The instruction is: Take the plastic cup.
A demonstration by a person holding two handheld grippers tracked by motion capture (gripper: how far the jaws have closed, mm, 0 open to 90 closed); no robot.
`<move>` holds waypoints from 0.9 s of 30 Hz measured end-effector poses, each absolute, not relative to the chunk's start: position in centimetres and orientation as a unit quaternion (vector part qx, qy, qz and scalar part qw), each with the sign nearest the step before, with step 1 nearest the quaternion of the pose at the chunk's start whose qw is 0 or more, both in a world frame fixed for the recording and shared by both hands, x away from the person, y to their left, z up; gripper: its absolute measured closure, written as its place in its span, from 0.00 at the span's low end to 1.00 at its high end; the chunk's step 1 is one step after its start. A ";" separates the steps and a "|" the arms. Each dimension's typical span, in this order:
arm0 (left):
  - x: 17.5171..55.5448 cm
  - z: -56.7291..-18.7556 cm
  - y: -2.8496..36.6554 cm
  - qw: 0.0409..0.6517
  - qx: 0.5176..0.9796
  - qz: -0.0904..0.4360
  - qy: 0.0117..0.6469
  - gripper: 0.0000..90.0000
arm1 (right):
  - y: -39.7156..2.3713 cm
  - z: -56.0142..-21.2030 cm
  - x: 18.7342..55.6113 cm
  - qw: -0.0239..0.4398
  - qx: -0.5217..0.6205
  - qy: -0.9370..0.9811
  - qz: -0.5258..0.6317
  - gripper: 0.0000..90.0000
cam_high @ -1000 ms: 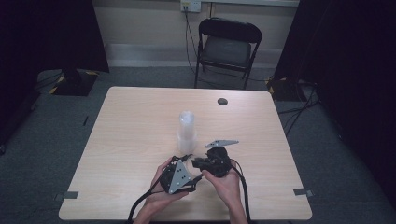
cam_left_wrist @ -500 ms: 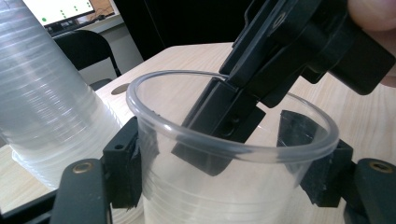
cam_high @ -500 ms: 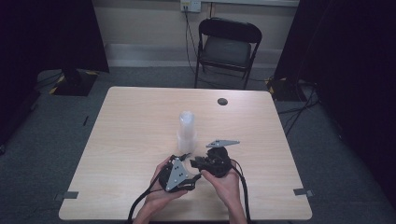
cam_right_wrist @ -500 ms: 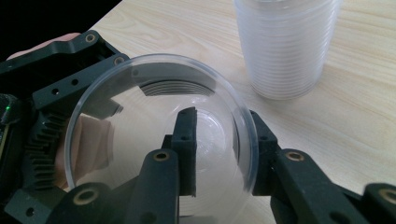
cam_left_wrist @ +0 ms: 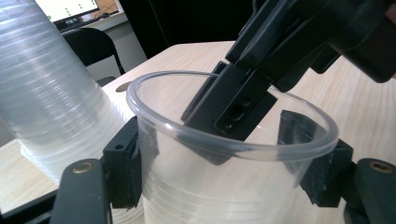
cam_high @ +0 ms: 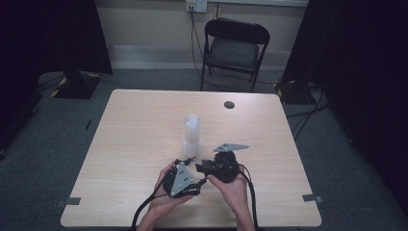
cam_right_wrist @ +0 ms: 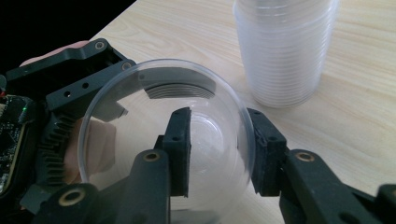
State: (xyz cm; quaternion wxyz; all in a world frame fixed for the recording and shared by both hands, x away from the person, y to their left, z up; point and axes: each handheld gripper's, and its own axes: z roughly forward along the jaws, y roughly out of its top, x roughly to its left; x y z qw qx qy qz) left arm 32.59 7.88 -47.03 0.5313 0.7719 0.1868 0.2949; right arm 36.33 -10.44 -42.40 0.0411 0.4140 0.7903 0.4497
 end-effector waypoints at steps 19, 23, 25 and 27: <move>33.2 -47.0 8.8 0.555 0.756 0.235 0.257 0.32 | -11.2 -41.9 36.0 0.065 0.416 0.762 0.492 0.59; 33.2 -47.0 9.2 0.556 0.752 0.224 0.274 0.33 | -11.6 -41.7 35.9 0.069 0.419 0.748 0.509 0.58; 33.2 -47.0 9.4 0.570 0.744 0.214 0.275 0.33 | -11.8 -41.7 35.8 0.072 0.421 0.744 0.514 0.57; 33.2 -47.0 9.7 0.571 0.743 0.221 0.271 0.33 | -12.2 -41.7 35.7 0.074 0.422 0.740 0.518 0.56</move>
